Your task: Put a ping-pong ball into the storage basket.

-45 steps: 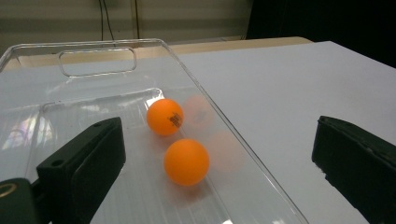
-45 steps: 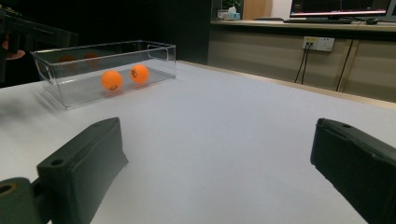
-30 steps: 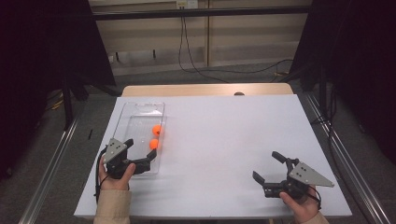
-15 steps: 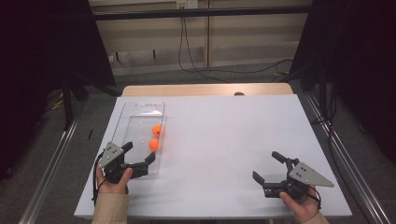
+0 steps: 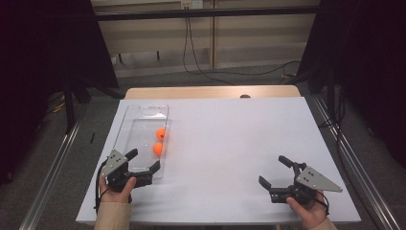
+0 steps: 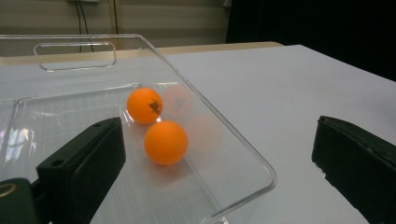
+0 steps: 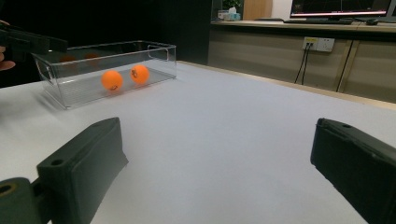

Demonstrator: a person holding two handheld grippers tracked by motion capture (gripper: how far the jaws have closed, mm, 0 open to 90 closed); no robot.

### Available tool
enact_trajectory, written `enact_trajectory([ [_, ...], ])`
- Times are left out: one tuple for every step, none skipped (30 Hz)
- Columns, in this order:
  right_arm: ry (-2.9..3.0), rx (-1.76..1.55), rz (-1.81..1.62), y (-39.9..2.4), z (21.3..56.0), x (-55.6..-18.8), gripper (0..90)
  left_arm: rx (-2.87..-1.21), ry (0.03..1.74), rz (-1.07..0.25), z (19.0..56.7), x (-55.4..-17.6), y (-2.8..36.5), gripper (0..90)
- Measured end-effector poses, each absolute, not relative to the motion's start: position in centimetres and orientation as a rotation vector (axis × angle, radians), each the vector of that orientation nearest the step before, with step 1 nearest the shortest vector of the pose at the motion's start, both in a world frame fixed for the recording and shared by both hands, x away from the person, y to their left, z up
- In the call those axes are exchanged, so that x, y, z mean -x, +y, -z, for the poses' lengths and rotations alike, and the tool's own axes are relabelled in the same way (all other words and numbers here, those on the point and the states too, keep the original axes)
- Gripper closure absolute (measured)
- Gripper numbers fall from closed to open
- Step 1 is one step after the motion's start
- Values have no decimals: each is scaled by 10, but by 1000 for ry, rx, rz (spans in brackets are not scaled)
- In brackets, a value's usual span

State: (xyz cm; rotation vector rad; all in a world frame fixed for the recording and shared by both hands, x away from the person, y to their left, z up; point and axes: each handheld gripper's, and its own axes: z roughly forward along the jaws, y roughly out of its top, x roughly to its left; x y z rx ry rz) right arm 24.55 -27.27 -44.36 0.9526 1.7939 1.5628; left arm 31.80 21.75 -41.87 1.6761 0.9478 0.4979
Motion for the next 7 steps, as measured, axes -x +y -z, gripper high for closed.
enact_trajectory([
  [1794,-953,-1563,-273,444,-245,22,-1676,948,-494,419,-317,218,28],
  [1793,-952,-1563,-273,444,-245,22,-1675,948,-493,419,-317,218,28],
  [1793,-952,-1563,-273,444,-245,23,-1673,947,-489,419,-317,218,28],
  [1793,-952,-1563,-273,444,-245,23,-1671,947,-489,419,-317,218,28],
  [1793,-950,-1564,-273,444,-246,23,-1671,946,-490,420,-317,218,28],
  [1794,-950,-1563,-273,444,-246,22,-1670,944,-490,419,-317,218,28],
  [1795,-950,-1560,-273,444,-246,23,-1668,943,-492,419,-317,218,28],
])
